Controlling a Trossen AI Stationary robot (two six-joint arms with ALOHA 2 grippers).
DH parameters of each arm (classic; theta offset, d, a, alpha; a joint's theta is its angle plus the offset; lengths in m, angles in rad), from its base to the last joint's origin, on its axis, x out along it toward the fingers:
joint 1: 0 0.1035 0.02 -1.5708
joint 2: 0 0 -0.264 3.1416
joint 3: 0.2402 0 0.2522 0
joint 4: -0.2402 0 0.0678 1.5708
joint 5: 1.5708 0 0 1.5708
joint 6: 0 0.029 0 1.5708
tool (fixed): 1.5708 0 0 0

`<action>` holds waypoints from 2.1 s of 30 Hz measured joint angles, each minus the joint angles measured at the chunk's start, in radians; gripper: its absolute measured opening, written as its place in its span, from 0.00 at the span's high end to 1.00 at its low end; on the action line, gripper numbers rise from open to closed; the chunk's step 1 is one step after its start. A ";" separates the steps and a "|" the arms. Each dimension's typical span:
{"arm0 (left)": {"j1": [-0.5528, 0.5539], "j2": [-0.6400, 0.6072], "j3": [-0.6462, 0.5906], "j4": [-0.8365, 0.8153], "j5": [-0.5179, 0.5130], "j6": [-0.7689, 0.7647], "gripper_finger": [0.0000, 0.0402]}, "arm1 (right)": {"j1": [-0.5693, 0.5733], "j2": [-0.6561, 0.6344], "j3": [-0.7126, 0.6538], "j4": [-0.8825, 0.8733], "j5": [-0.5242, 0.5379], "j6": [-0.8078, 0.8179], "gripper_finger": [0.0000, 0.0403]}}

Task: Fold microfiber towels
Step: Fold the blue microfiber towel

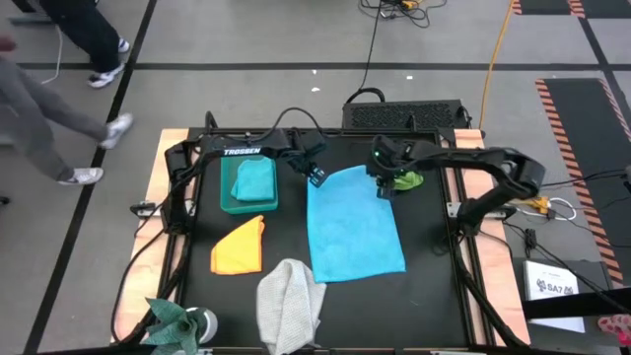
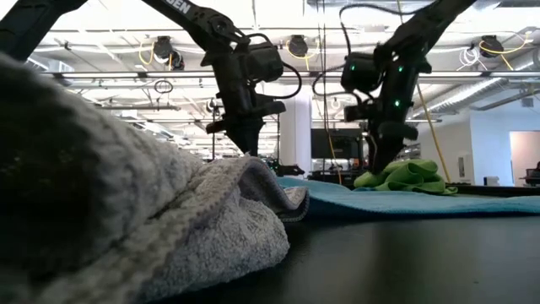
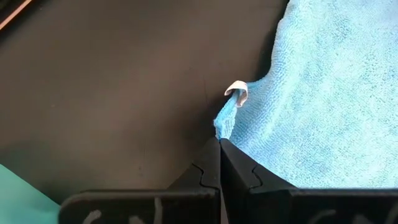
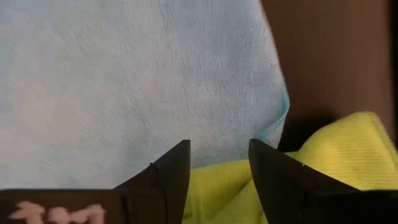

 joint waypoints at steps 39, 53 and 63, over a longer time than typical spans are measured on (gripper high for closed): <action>0.002 0.000 0.002 0.001 -0.002 -0.034 1.00 | -0.174 0.183 0.002 0.195 -0.105 -0.105 0.61; 0.002 -0.002 0.002 0.001 -0.002 -0.034 1.00 | -0.175 0.155 -0.003 0.160 -0.099 -0.132 0.97; 0.002 -0.002 0.002 0.000 -0.002 -0.031 1.00 | -0.174 0.155 -0.003 0.177 -0.098 -0.113 0.99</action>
